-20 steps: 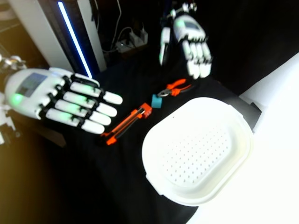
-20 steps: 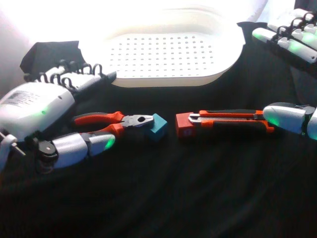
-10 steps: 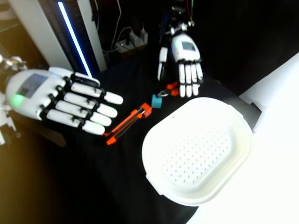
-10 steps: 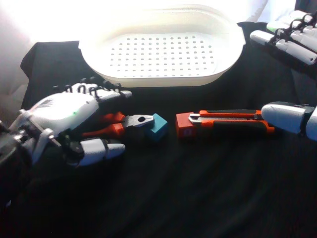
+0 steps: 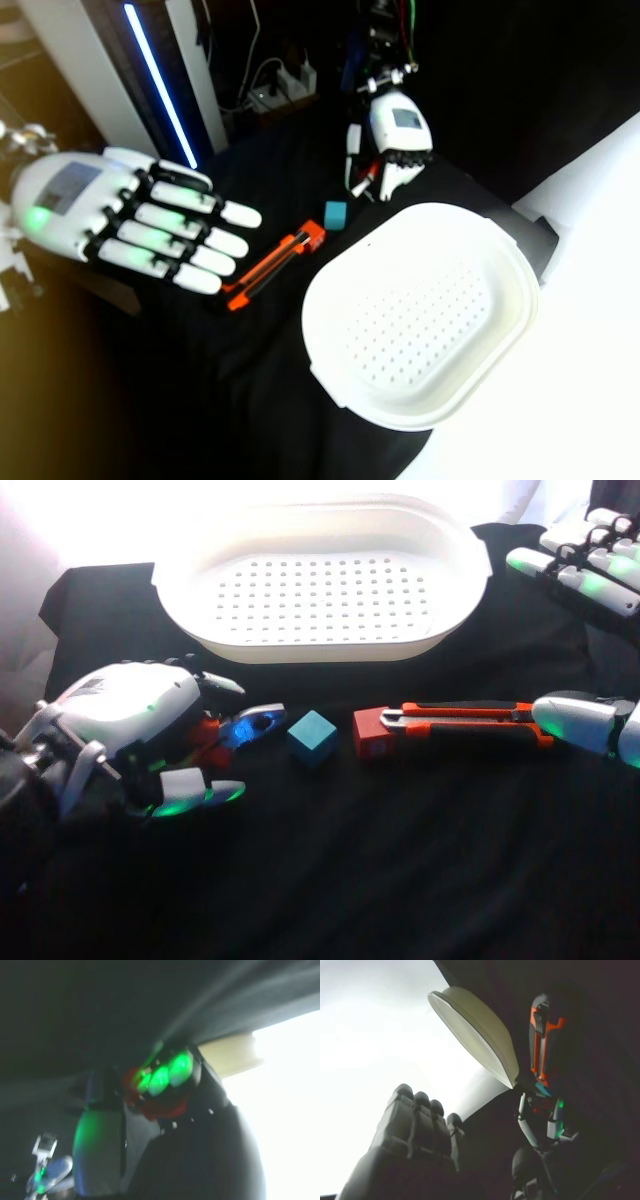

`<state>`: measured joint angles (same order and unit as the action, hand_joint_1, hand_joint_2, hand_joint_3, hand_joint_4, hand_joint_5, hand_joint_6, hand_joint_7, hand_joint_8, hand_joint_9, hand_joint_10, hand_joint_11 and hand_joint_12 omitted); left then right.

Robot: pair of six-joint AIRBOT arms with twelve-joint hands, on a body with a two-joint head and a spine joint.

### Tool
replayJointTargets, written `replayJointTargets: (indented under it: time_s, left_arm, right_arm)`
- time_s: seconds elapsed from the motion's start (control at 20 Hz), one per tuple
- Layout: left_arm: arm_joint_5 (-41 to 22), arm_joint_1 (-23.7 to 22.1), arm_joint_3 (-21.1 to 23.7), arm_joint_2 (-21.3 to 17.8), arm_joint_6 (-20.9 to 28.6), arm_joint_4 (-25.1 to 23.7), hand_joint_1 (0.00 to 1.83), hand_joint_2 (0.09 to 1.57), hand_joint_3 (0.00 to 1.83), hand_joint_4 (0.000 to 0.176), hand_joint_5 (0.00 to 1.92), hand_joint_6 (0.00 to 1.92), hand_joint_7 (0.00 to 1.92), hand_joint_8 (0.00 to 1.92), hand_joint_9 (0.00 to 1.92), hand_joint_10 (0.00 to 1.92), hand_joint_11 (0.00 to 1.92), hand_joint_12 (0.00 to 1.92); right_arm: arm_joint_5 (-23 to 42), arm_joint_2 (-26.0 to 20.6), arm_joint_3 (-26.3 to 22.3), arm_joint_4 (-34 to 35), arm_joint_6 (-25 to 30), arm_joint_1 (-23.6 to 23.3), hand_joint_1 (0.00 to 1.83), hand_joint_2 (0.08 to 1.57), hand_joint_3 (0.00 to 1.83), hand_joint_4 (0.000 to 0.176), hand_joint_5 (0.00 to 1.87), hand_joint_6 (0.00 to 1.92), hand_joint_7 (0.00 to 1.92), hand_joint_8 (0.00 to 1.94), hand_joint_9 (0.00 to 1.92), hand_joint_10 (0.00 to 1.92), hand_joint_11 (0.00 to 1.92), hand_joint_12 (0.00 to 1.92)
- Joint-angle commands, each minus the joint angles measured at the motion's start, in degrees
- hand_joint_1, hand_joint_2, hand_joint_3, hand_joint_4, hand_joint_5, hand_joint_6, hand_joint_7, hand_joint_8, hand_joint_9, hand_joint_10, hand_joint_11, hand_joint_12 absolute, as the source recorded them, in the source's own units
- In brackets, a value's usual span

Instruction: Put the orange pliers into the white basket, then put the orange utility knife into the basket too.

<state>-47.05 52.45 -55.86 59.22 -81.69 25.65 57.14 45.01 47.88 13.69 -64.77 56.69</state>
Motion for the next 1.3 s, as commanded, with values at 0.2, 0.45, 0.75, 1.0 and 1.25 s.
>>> replayJointTargets:
  time_s: [0.2, 0.45, 0.75, 1.0, 1.25]
  left_arm:
    - [-15.7, -4.7, 1.6, -4.4, 0.3, -7.2, 1.54, 1.21, 0.00, 0.000, 1.14, 1.92, 1.35, 1.92, 1.51, 1.92, 1.53, 1.92]
    - [-0.6, -19.1, -9.6, 1.9, 0.3, -6.3, 1.52, 1.20, 0.00, 0.000, 1.11, 1.92, 1.35, 1.92, 1.49, 1.92, 1.55, 1.92]
    - [17.8, -27.1, -25.9, 13.5, 0.3, -0.5, 1.47, 1.23, 0.01, 0.000, 0.95, 1.92, 1.20, 1.92, 1.36, 1.92, 1.46, 1.92]
    - [23.9, -25.1, -32.2, 18.1, 0.3, 5.9, 1.05, 1.34, 0.03, 0.000, 0.56, 1.76, 0.64, 1.92, 0.80, 1.92, 0.98, 1.92]
    - [24.0, -24.5, -32.6, 18.2, 0.3, 7.1, 0.62, 1.23, 0.00, 0.058, 0.09, 0.18, 0.08, 0.14, 0.02, 0.28, 0.01, 0.75]
  right_arm:
    - [7.2, 0.0, 0.1, -0.4, 0.3, -0.4, 0.13, 1.25, 0.01, 0.077, 0.00, 0.00, 0.00, 0.00, 0.00, 0.00, 0.00, 0.00]
    - [7.1, 0.5, 0.3, -0.8, 0.3, -0.3, 0.12, 1.26, 0.00, 0.052, 0.00, 0.00, 0.00, 0.00, 0.00, 0.00, 0.00, 0.00]
    - [6.4, 2.2, 2.0, -2.7, 3.3, -0.3, 0.18, 1.24, 0.00, 0.065, 0.00, 0.00, 0.00, 0.00, 0.00, 0.00, 0.00, 0.00]
    - [6.4, 2.3, 2.0, -3.0, 3.7, -0.3, 0.30, 1.26, 0.00, 0.015, 0.00, 0.00, 0.00, 0.00, 0.00, 0.00, 0.00, 0.00]
    - [6.4, 2.3, 2.0, -3.2, 4.1, -0.3, 0.34, 1.26, 0.00, 0.000, 0.00, 0.00, 0.00, 0.00, 0.00, 0.00, 0.00, 0.00]
